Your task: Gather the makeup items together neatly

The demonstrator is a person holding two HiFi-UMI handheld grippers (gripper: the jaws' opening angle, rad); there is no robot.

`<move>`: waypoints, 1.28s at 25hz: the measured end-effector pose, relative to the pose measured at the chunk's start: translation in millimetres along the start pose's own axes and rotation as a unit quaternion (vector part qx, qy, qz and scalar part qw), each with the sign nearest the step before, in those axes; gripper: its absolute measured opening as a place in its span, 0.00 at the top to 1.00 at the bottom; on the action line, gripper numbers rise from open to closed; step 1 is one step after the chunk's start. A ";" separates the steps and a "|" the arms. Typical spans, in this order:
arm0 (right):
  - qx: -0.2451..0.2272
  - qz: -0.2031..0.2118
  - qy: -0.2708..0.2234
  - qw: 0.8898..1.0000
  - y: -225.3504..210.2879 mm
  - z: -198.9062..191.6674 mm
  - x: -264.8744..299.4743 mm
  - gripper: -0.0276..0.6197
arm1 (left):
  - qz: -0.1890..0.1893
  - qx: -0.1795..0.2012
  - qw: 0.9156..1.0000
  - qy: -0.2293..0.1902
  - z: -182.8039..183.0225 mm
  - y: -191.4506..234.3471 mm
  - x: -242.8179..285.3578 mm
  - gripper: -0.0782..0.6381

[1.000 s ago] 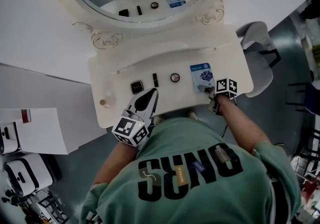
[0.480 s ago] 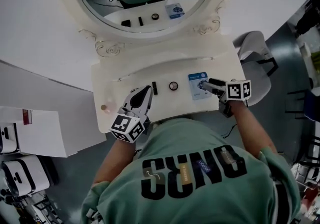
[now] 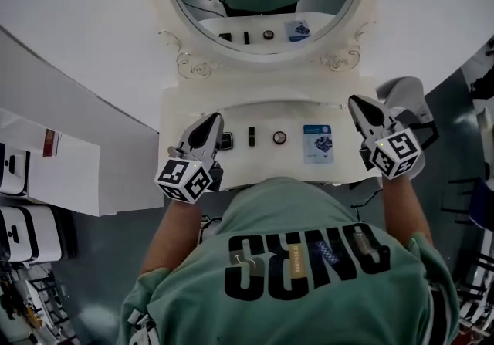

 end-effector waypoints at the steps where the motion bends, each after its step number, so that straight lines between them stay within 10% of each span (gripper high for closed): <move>1: 0.005 -0.003 -0.003 1.000 -0.9 0.0 0.2 0.96 | 0.005 0.000 1.000 -0.004 2.3 0.3 -3.4 0.88; 32: 0.029 0.023 0.038 0.999 14.3 -22.1 -3.2 0.97 | 0.003 -0.008 1.000 0.011 -7.3 -13.7 -30.0 0.88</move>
Point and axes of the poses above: the fingertips, and each gripper's own axes: x forward along the fingers, y to its left, z out of its top, the point moved 10 cm from there along -x, backward along the fingers, and after that the axes turned 8 degrees about -y, right-handed, at the moved point
